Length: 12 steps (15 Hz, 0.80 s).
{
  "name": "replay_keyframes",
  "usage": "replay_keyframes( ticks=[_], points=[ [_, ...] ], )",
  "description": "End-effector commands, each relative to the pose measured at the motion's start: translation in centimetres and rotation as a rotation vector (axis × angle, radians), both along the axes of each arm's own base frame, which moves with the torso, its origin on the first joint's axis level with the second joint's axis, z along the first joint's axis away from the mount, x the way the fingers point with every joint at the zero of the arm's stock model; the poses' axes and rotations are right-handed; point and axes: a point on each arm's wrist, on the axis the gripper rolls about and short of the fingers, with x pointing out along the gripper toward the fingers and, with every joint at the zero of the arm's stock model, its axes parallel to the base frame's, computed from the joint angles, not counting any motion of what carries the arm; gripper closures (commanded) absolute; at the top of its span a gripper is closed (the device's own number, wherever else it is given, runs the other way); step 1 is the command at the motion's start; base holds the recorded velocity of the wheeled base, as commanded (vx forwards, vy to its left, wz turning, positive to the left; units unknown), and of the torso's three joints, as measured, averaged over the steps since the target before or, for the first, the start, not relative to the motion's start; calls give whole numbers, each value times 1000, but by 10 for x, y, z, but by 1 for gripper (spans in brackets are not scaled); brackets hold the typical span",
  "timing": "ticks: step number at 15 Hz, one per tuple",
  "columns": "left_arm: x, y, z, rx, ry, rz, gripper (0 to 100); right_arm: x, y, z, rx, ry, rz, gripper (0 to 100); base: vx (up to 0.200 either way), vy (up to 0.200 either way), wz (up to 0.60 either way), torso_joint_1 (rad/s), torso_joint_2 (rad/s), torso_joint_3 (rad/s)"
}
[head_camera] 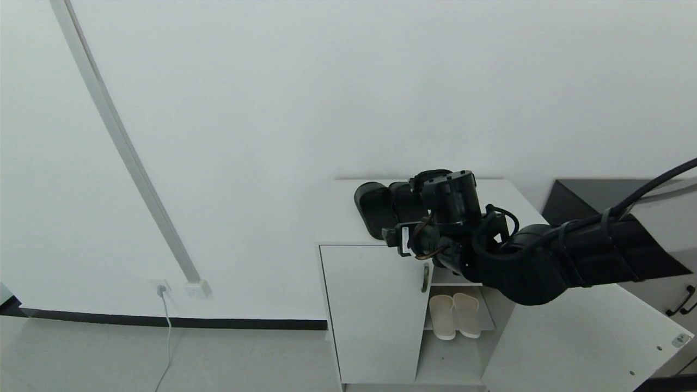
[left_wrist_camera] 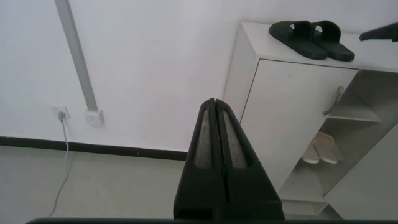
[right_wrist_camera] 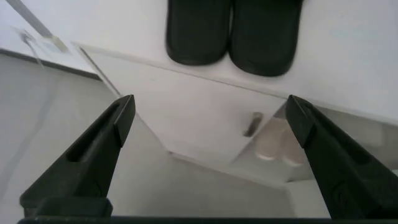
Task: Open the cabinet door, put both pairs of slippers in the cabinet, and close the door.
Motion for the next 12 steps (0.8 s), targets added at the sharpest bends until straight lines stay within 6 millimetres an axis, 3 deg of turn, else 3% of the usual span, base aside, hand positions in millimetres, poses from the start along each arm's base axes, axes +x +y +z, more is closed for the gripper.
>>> replay_keyframes(
  ticks=[1, 6, 12],
  points=[
    [0, 0, 0, -3, 1, 0, 100, 0, 10, 10, 40, -21, 9, 0, 0, 0, 0, 0, 0, 0],
    [0, 0, 0, -4, 1, 0, 100, 12, 14, -9, 25, -13, -10, 0, 0, 0, 0, 0, 0, 0],
    [0, 0, 0, -3, 1, 0, 100, 20, 16, -27, 10, -12, -41, 0, 200, 0, 0, 0, 0, 2]
  ],
)
